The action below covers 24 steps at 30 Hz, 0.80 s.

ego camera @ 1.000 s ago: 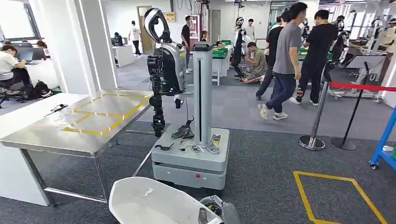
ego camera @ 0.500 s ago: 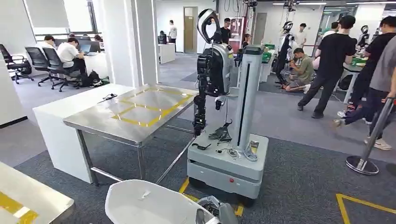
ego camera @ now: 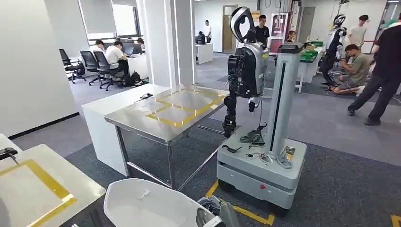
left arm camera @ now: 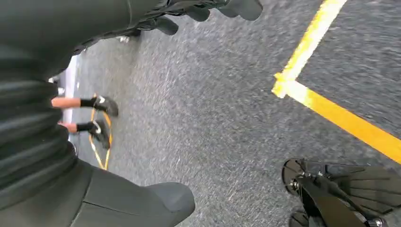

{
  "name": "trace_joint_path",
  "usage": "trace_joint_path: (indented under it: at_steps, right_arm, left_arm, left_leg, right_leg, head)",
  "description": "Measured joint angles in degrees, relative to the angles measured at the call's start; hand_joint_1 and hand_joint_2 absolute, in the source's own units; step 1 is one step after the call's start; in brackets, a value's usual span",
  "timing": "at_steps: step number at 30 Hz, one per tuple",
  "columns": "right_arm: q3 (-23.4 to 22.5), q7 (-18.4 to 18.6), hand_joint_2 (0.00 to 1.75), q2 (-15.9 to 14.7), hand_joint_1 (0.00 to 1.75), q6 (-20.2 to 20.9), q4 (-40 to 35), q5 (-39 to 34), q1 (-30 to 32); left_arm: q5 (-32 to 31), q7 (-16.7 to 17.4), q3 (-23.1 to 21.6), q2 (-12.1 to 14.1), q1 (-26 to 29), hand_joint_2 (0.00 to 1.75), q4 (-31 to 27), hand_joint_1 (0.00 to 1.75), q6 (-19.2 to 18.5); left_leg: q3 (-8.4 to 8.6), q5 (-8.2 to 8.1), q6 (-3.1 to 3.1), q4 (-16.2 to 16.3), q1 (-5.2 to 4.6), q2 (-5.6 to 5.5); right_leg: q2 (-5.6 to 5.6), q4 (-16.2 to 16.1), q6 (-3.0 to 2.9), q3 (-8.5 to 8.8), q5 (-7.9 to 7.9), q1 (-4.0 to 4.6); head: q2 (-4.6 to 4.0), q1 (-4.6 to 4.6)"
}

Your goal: Take the parts from the cabinet and place them on the table.

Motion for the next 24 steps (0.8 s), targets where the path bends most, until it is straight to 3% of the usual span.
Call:
trace_joint_path:
  at_steps: [1,2,3,4,5,7,8,9,10,11,13,14,15,17,18,19,21,22,23,24]
  right_arm:
    - [0.0,0.0,1.75,0.0,1.75,0.0,0.0,0.0,0.0]
    - [0.0,0.0,1.75,0.0,1.75,0.0,0.0,0.0,0.0]
    - [0.0,0.0,1.75,0.0,1.75,-0.1,0.0,-0.1,-0.1]
    - [0.0,-0.1,1.75,0.0,1.75,-0.2,0.0,-0.1,-0.1]
    - [0.0,-0.1,1.75,0.0,1.75,-0.3,0.0,-0.2,-0.2]
    - [0.1,-0.2,1.75,0.0,1.75,-0.4,0.0,-0.4,-0.2]
    - [0.1,-0.2,1.75,0.1,1.75,-0.5,0.0,-0.5,-0.3]
    - [0.1,-0.2,1.75,0.1,1.75,-0.5,0.0,-0.5,-0.4]
    - [0.2,-0.3,1.75,0.0,1.75,-0.5,0.0,-0.5,-0.6]
    - [0.2,-0.2,1.75,0.0,1.75,-0.5,0.0,-0.6,-0.6]
    - [0.2,-0.2,1.75,-0.3,1.75,-0.5,0.1,-0.6,-0.5]
    - [0.2,-0.2,1.75,-0.4,1.75,-0.5,0.2,-0.6,-0.5]
    - [0.2,-0.2,1.75,-0.4,1.75,-0.6,0.2,-0.6,-0.5]
    - [0.2,0.0,1.75,-0.4,1.75,-0.9,0.2,-0.4,-0.6]
    - [0.2,0.1,1.75,-0.4,1.75,-1.2,0.2,0.0,-0.8]
    - [0.2,0.3,1.75,-0.5,1.75,-1.5,0.2,0.4,-1.0]
    - [0.2,0.8,1.75,-0.6,1.75,-2.0,0.2,0.9,-1.3]
    - [0.1,1.0,1.75,-0.6,1.75,-2.2,0.2,1.3,-1.4]
    - [0.1,1.2,1.75,-0.6,1.75,-2.4,0.2,1.6,-1.5]
    - [0.1,1.2,1.75,-0.6,1.75,-2.4,0.0,2.0,-1.6]
  left_arm:
    - [0.0,0.0,0.0,0.1,0.1,1.75,0.0,0.00,0.0]
    - [0.0,0.0,0.0,0.2,0.0,1.75,0.0,0.00,0.0]
    - [0.1,0.0,0.0,0.2,-0.1,1.75,-0.1,0.00,0.0]
    - [0.2,0.0,0.0,0.2,-0.2,1.75,-0.1,0.00,0.0]
    - [0.2,0.0,0.0,0.2,-0.2,1.75,-0.1,0.00,0.0]
    - [0.5,0.0,0.0,0.2,0.0,1.75,0.0,0.00,0.0]
    - [0.7,0.0,0.0,0.2,0.1,1.75,0.0,0.00,0.0]
    - [0.8,0.0,0.0,0.1,0.2,1.75,0.0,0.00,0.0]
    - [0.8,0.0,0.0,0.2,0.1,1.75,-0.1,0.00,0.0]
    - [0.9,0.0,0.0,0.2,-0.1,1.75,-0.1,0.00,0.1]
    - [0.9,0.0,0.0,0.2,-0.3,1.75,-0.1,0.00,0.1]
    - [0.9,0.0,0.0,0.2,-0.3,1.75,-0.1,0.00,0.1]
    - [0.9,0.0,0.0,0.2,-0.2,1.75,-0.1,0.00,0.1]
    - [0.9,0.1,0.0,0.2,-0.2,1.75,-0.1,0.00,0.1]
    - [0.9,0.1,0.0,0.2,-0.4,1.75,-0.1,0.00,0.1]
    - [0.7,0.2,0.0,0.1,-0.6,1.75,-0.1,0.00,0.1]
    - [0.7,0.3,0.0,0.1,-0.7,1.75,-0.1,0.00,0.2]
    - [0.6,0.3,0.0,0.1,-0.5,1.75,-0.1,0.00,0.2]
    - [0.6,0.4,0.0,0.1,-0.5,1.75,0.0,0.00,0.2]
    - [0.5,0.5,0.0,0.2,-0.5,1.75,0.0,0.00,0.2]
  left_leg:
    - [2.74,2.20,0.02,-4.4,-0.01,0.43]
    - [6.26,4.56,0.17,-10.6,-0.03,1.66]
    - [8.75,5.27,0.47,-15.1,-0.20,4.32]
    - [9.21,5.06,1.22,-15.5,-0.61,4.30]
    - [8.93,5.22,1.86,-15.6,-0.58,3.42]
    - [8.62,5.25,2.30,-15.5,-0.69,2.35]
    - [8.87,5.55,2.84,-15.9,-0.39,1.56]
    - [8.96,5.74,3.14,-16.0,-0.07,0.91]
    - [8.85,5.85,3.37,-16.0,0.10,0.47]
    - [8.72,5.93,3.56,-16.0,0.17,-0.13]
    - [8.38,6.02,3.65,-15.9,0.17,-1.83]
    - [8.26,6.07,3.59,-15.8,0.19,-2.61]
    - [8.25,6.11,3.51,-15.7,0.24,-3.47]
    - [8.26,6.18,3.23,-15.5,0.38,-5.21]
    - [8.19,6.23,2.99,-15.4,0.47,-5.99]
    - [7.81,6.29,2.46,-15.3,0.27,-6.56]
    - [7.38,6.73,1.64,-15.6,0.53,-7.61]
    - [7.33,7.04,1.11,-16.0,0.68,-8.23]
    - [6.71,7.24,0.58,-16.2,0.61,-8.87]
    - [6.80,6.91,0.67,-15.7,0.65,-6.27]
  right_leg:
    - [-0.84,0.1,0.09,0.07,-0.09,-0.02]
    - [-1.60,0.2,0.29,0.20,-0.25,-0.02]
    - [-2.24,0.4,0.54,0.32,-0.47,0.12]
    - [-2.71,0.7,0.92,0.19,-0.79,0.57]
    - [-3.14,0.6,1.05,0.23,-0.77,0.55]
    - [-4.10,0.5,1.44,0.46,-0.77,0.53]
    - [-4.74,0.6,1.91,0.69,-1.08,0.54]
    - [-1.90,1.5,2.52,0.62,-1.72,0.09]
    - [1.02,4.0,2.88,-0.60,-3.55,-0.11]
    - [2.55,8.7,3.20,-2.74,-6.00,-0.38]
    - [3.23,17.7,3.52,-7.32,-9.29,-0.60]
    - [3.23,18.9,3.56,-8.14,-8.97,-0.62]
    - [3.32,17.2,3.48,-7.47,-7.37,-0.69]
    - [4.39,8.0,3.22,-3.03,-2.02,-0.89]
    - [6.14,2.9,3.02,-0.60,0.05,-1.03]
    - [8.59,1.1,3.12,0.01,-0.90,-1.03]
    - [7.26,1.1,2.82,-0.28,-0.53,-0.72]
    - [6.75,1.1,2.47,-0.28,-0.41,-0.52]
    - [6.05,0.6,1.89,-0.08,0.00,-0.94]
    - [5.07,0.1,1.44,0.09,0.37,-1.10]
  head:
    - [0.00,0.02]
    - [0.00,0.00]
    - [0.02,0.00]
    - [0.00,0.00]
    - [0.00,0.09]
    - [0.00,0.09]
    - [0.00,0.09]
    - [0.00,0.07]
    - [0.00,0.09]
    - [0.02,0.15]
    - [0.00,0.15]
    - [0.00,0.15]
    - [0.00,0.18]
    - [0.00,0.17]
    - [0.00,0.17]
    - [0.00,0.13]
    - [0.00,0.15]
    - [0.02,0.18]
    - [0.00,0.15]
    - [0.00,0.17]
